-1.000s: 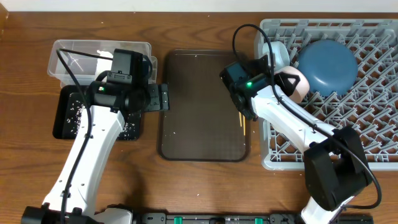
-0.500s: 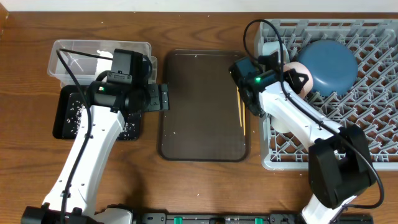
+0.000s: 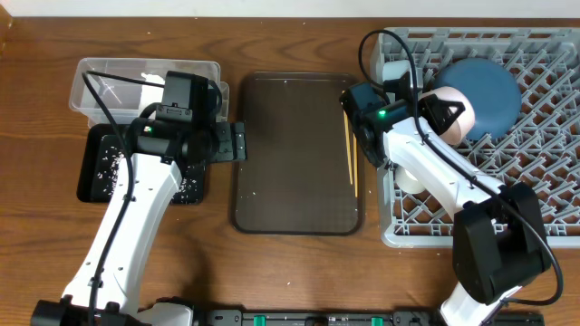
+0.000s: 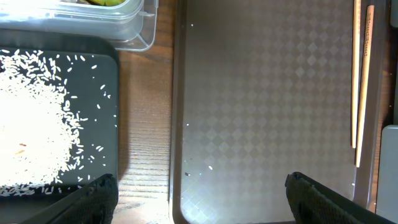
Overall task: Sort waste into correct bins and load items into the dishwasher rack
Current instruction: 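Lower the pink-white bowl upright into the rack slots and release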
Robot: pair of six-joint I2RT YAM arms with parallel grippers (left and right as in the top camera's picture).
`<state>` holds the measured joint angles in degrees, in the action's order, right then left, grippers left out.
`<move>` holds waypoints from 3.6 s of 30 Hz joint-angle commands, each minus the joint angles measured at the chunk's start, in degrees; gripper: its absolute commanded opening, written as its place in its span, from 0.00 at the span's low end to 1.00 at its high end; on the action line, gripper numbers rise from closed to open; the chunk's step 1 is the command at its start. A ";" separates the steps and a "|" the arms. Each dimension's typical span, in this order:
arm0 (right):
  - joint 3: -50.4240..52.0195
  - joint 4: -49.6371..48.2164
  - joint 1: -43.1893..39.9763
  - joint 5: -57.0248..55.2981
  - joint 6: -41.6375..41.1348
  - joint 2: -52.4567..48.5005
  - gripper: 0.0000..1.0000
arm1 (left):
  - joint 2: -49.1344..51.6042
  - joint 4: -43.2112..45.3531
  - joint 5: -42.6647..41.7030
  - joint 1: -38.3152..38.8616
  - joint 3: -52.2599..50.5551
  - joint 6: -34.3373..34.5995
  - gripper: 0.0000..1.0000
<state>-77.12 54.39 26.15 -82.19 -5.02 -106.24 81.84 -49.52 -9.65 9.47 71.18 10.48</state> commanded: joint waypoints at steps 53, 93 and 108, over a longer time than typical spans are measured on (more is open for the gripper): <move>0.90 8.22 -3.93 7.13 -1.86 1.73 0.01 | -0.61 -0.13 0.76 -0.20 0.96 -0.33 0.89; 0.59 2.84 1.22 19.54 1.70 1.77 0.62 | -0.61 -0.13 0.76 -0.20 0.96 -0.33 0.89; -11.89 7.15 3.50 23.08 1.68 3.76 0.92 | -0.61 -0.15 0.76 -0.20 0.96 -0.33 0.89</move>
<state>-85.67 61.56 29.50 -61.60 -3.18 -104.40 81.84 -49.52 -9.67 9.47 71.18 10.48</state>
